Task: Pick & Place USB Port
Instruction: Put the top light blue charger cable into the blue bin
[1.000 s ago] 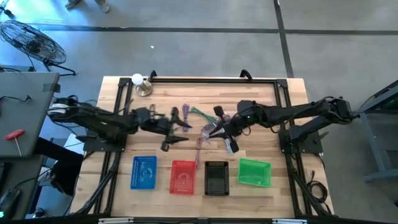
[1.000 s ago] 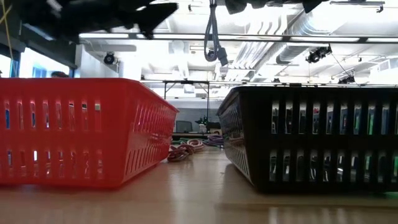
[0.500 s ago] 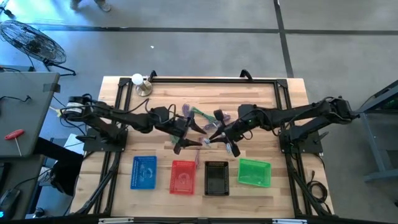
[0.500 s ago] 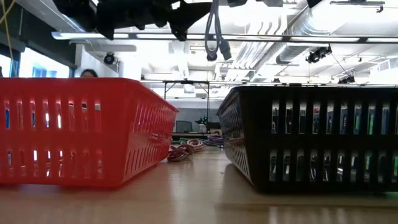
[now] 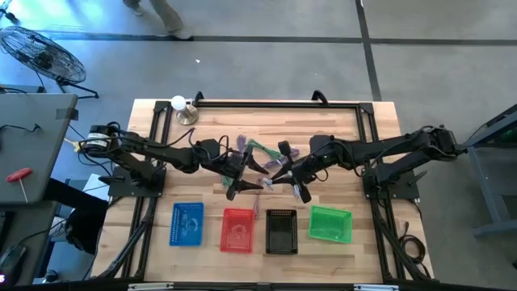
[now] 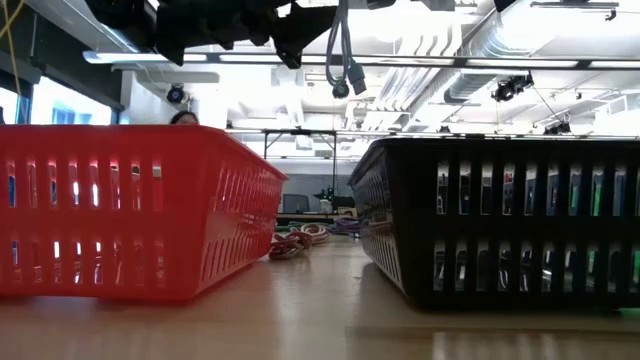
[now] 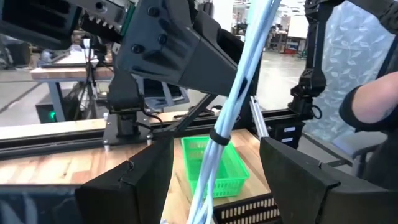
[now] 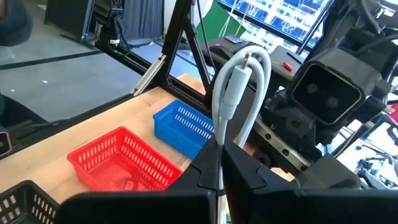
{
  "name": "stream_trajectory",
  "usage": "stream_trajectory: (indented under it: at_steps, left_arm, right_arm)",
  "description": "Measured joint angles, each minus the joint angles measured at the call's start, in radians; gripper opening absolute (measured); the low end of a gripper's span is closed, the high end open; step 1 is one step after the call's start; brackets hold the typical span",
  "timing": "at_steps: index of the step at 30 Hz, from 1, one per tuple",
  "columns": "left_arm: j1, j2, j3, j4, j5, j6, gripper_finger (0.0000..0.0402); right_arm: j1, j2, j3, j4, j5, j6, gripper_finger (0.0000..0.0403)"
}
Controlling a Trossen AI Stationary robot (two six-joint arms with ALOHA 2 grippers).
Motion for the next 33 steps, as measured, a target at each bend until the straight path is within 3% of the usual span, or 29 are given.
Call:
stream_trajectory:
  at_steps: [16, 25, 29, 33]
  left_arm:
    - [0.000, 0.003, 0.000, 0.033, -0.023, 0.027, 0.0232]
    - [0.000, 0.090, 0.073, 0.026, -0.027, 0.039, 0.0226]
    - [0.000, 0.116, 0.104, 0.026, -0.027, 0.088, 0.0175]
    - [0.000, 0.115, 0.104, 0.015, -0.025, 0.126, 0.0074]
  right_arm:
    - [0.000, 0.000, 0.000, 0.020, 0.036, -0.026, 0.0000]
    - [0.000, 0.000, 0.000, 0.027, 0.042, -0.046, 0.0000]
    - [0.000, 0.000, 0.000, 0.025, 0.042, -0.046, 0.0000]
    - [0.000, 0.000, 0.000, 0.011, 0.043, -0.046, 0.0000]
